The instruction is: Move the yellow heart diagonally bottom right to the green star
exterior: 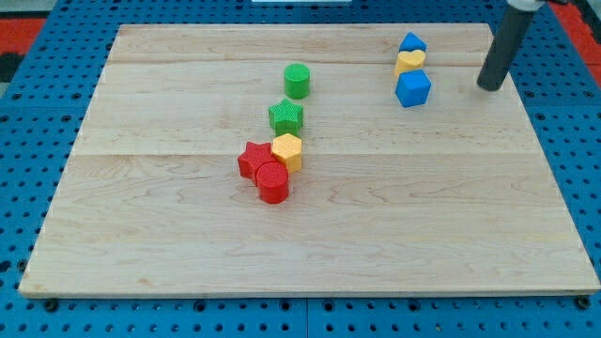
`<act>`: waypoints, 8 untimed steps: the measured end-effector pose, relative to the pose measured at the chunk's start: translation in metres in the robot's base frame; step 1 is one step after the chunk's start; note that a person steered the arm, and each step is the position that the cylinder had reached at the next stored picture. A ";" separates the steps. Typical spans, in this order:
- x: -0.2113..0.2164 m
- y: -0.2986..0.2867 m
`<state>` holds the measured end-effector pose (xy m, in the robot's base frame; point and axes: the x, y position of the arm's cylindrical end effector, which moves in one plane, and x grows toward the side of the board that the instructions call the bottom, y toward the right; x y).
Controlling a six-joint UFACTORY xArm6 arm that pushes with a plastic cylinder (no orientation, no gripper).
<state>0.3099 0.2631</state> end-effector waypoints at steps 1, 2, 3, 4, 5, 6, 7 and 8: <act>-0.023 -0.038; -0.042 -0.094; -0.039 -0.167; -0.014 -0.190; 0.020 -0.221; 0.068 -0.221; 0.065 -0.219; 0.035 -0.219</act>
<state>0.3444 0.0440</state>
